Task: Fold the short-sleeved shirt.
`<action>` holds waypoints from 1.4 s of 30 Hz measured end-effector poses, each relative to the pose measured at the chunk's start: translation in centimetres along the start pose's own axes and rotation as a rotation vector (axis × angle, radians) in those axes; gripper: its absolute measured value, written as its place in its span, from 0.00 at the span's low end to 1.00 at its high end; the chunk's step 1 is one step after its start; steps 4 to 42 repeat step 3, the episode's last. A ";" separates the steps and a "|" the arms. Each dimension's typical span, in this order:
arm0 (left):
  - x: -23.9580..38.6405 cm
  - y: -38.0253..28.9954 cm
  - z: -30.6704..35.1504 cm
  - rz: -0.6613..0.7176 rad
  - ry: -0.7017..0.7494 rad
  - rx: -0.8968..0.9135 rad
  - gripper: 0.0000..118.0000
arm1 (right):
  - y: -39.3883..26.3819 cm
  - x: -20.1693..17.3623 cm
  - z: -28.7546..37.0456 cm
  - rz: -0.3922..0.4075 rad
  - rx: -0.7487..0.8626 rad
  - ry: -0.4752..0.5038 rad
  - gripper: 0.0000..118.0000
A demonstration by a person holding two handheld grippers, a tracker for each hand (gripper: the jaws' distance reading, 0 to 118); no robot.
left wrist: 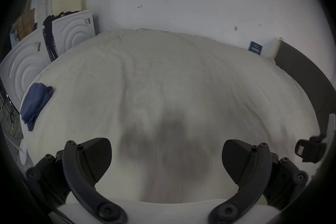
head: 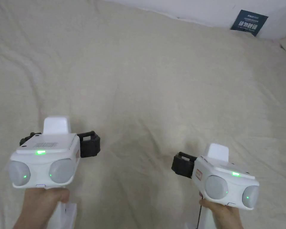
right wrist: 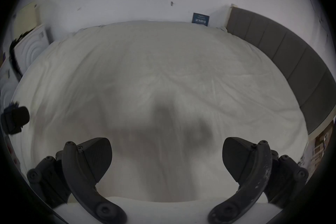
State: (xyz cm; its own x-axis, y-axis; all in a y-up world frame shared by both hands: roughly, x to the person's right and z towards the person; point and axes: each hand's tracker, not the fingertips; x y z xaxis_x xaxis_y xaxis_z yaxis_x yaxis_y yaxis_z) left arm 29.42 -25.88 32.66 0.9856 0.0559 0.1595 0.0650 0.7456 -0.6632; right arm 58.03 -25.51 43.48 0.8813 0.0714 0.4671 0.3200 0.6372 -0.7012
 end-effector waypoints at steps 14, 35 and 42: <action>1.0 1.3 -3.7 0.016 0.011 -0.008 1.00 | 1.6 0.2 -3.7 -0.017 0.001 -0.006 1.00; 1.0 1.3 -3.7 0.016 0.011 -0.008 1.00 | 1.6 0.2 -3.7 -0.017 0.001 -0.006 1.00; 1.0 1.3 -3.7 0.016 0.011 -0.008 1.00 | 1.6 0.2 -3.7 -0.017 0.001 -0.006 1.00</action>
